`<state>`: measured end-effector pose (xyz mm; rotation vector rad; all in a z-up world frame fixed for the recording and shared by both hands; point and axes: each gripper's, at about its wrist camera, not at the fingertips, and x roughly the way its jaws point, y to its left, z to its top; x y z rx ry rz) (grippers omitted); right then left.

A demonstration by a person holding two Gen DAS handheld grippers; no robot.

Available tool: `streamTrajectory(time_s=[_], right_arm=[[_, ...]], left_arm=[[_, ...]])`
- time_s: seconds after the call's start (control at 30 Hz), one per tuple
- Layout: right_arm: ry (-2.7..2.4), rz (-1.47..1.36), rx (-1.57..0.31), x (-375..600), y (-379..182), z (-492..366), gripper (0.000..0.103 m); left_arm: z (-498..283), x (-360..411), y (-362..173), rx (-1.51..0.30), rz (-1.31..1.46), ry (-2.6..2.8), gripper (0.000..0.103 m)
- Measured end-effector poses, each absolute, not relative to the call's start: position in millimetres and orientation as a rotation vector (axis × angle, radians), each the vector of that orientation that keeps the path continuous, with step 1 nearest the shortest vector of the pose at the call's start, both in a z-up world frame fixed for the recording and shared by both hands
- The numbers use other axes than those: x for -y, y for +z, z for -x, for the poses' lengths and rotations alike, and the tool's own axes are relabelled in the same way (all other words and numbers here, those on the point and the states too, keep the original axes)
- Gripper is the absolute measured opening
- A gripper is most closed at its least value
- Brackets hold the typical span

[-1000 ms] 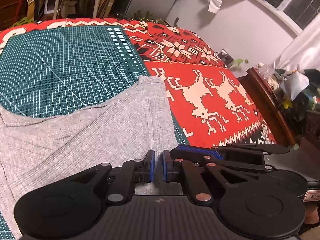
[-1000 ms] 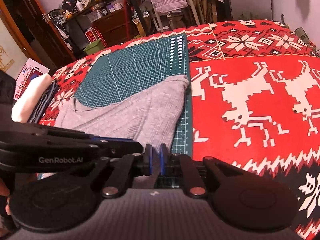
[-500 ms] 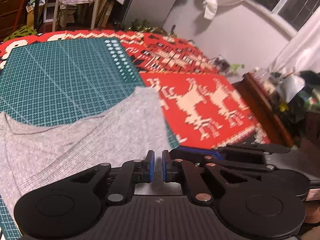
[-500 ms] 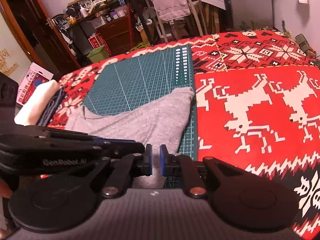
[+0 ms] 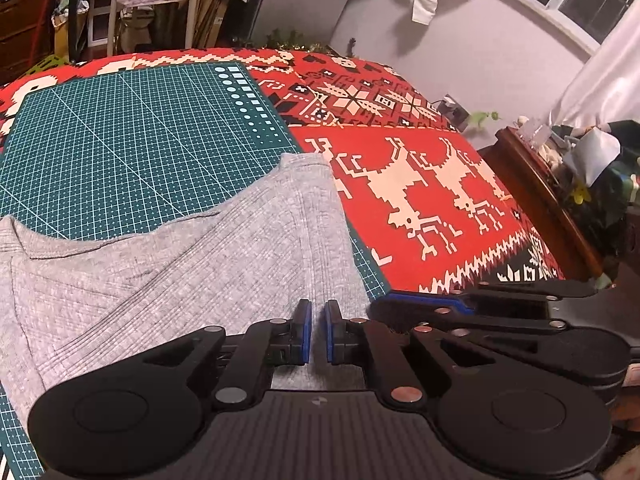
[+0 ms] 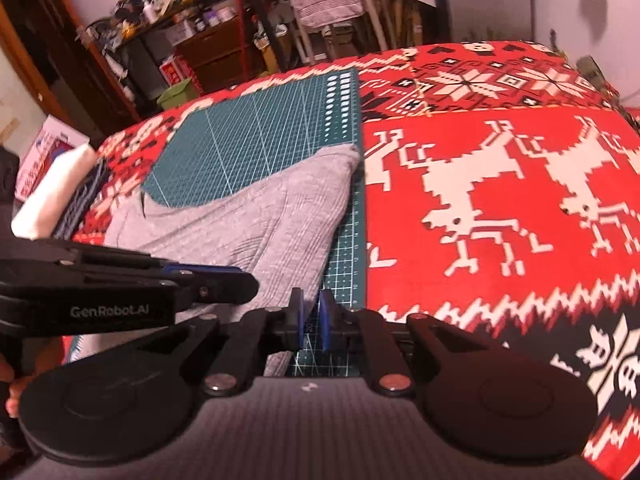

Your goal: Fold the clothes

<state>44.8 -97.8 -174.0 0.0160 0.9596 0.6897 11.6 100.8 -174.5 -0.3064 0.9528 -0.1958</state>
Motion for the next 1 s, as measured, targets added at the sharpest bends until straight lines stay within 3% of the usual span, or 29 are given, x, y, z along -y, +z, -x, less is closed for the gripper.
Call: streamTrajectory(time_s=[1.0], right_arm=[[0.709, -0.013, -0.947, 106, -163, -31, 0.011]], left_arm=[[2, -98, -164, -0.943, 0.317, -0.186, 0.006]])
